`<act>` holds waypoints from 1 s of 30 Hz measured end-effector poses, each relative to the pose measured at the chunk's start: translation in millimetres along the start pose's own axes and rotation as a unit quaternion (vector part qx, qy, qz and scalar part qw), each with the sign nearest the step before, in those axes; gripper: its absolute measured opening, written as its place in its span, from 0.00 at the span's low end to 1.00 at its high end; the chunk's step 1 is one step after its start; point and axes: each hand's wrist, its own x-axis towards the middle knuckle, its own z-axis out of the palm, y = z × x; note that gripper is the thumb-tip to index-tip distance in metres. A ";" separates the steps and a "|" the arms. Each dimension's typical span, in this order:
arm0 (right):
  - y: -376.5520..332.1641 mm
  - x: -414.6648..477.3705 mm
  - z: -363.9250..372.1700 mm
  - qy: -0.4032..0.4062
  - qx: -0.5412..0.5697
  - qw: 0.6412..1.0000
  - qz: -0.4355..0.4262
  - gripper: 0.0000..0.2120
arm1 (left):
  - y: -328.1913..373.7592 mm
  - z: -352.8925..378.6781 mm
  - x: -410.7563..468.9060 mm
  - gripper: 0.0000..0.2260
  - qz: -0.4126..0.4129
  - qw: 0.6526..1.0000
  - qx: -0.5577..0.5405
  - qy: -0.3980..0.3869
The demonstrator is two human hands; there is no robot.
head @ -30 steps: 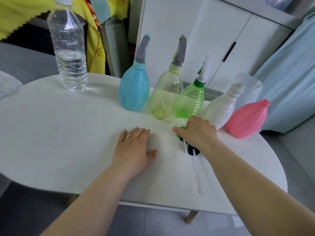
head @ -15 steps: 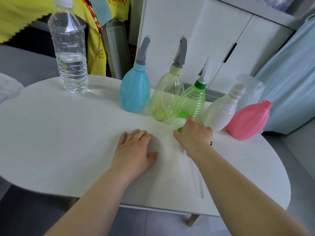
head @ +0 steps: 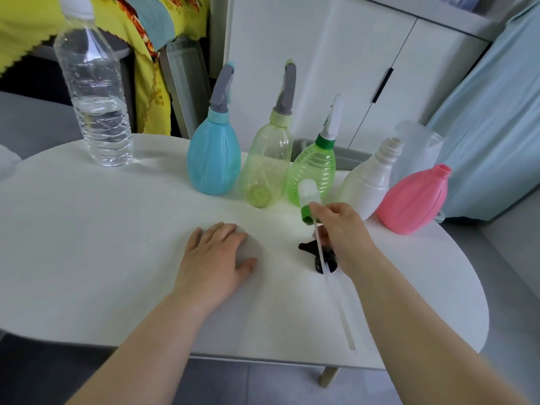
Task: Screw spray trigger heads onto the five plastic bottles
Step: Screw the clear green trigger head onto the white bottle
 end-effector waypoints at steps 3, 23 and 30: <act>3.9 -11.1 -27.3 -0.030 0.212 0.977 -0.002 0.05 | 1.8 -1.8 -2.7 0.22 -0.001 1.000 0.007 -0.002; 60.3 -0.2 -157.5 0.060 0.520 0.852 -0.007 0.09 | 154.0 -1.0 55.1 0.19 0.084 0.971 -0.219 0.039; 74.1 5.3 -167.7 0.037 0.492 0.869 -0.029 0.12 | 207.8 24.1 126.5 0.28 0.065 0.965 -0.234 0.098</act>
